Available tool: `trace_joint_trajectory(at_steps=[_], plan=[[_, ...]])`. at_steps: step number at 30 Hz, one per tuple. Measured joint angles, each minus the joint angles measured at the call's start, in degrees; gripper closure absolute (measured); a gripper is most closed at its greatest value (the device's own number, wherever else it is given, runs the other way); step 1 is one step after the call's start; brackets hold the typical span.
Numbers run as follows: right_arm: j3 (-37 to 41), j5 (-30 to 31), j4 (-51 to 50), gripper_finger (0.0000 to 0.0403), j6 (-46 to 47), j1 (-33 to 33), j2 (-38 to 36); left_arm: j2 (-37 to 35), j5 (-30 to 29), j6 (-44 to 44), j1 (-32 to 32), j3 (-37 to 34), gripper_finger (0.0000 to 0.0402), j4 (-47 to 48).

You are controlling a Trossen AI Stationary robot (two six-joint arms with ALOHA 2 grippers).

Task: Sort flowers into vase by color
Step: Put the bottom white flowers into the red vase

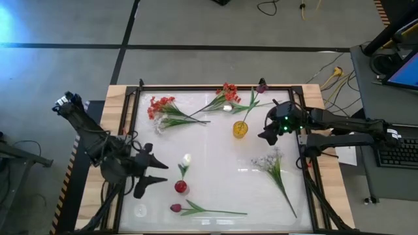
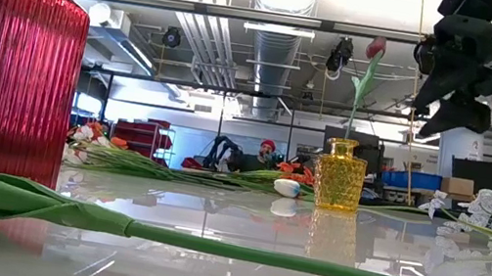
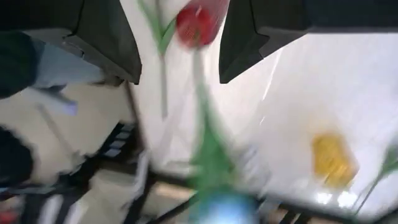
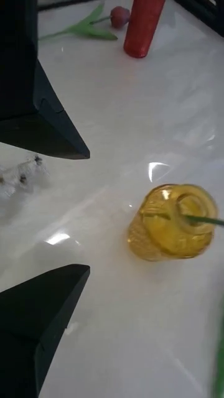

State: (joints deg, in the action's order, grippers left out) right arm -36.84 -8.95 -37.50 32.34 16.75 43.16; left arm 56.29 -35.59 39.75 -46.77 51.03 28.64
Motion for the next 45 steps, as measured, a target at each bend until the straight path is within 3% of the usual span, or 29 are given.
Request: trace_joint_trajectory(at_steps=[8, 13, 18, 25, 34, 37, 41, 45], plan=[[0.02, -3.07, -3.14, 0.0122, 4.15, -0.02, 0.0, 4.33, -4.49, 19.67, 0.21, 4.0, 0.02, 22.52], [0.01, -5.55, -2.93, 0.0122, 5.26, -0.91, 0.09, 5.66, -3.95, 29.36, 1.83, 0.5, 0.02, 25.69], [0.0, -5.63, -2.95, 0.0122, 8.47, -3.69, 0.13, 5.7, -2.79, 33.17, 5.64, -3.73, 0.02, 24.95], [0.0, -4.79, -2.99, 0.0122, 15.33, -8.88, 1.17, 4.28, -1.74, 29.8, 12.14, -6.11, 0.02, 24.42], [0.0, -7.6, -3.12, 0.0122, 28.03, -15.99, 5.91, 2.66, 2.9, 3.95, 22.35, -6.82, 0.02, 17.04], [-0.2, -10.8, -3.77, 0.0122, 31.17, -18.26, 6.14, 1.87, 5.12, 1.61, 24.78, -6.82, 0.02, 14.2], [-2.54, -10.73, -12.13, 0.0122, 31.07, -20.25, 6.15, 1.72, 6.3, 2.9, 24.8, -6.97, 0.02, 13.65], [-4.93, -5.33, -23.48, 0.0122, 31.38, -22.67, 6.23, 1.83, 5.21, 1.45, 24.98, -7.69, 0.02, 13.84]])
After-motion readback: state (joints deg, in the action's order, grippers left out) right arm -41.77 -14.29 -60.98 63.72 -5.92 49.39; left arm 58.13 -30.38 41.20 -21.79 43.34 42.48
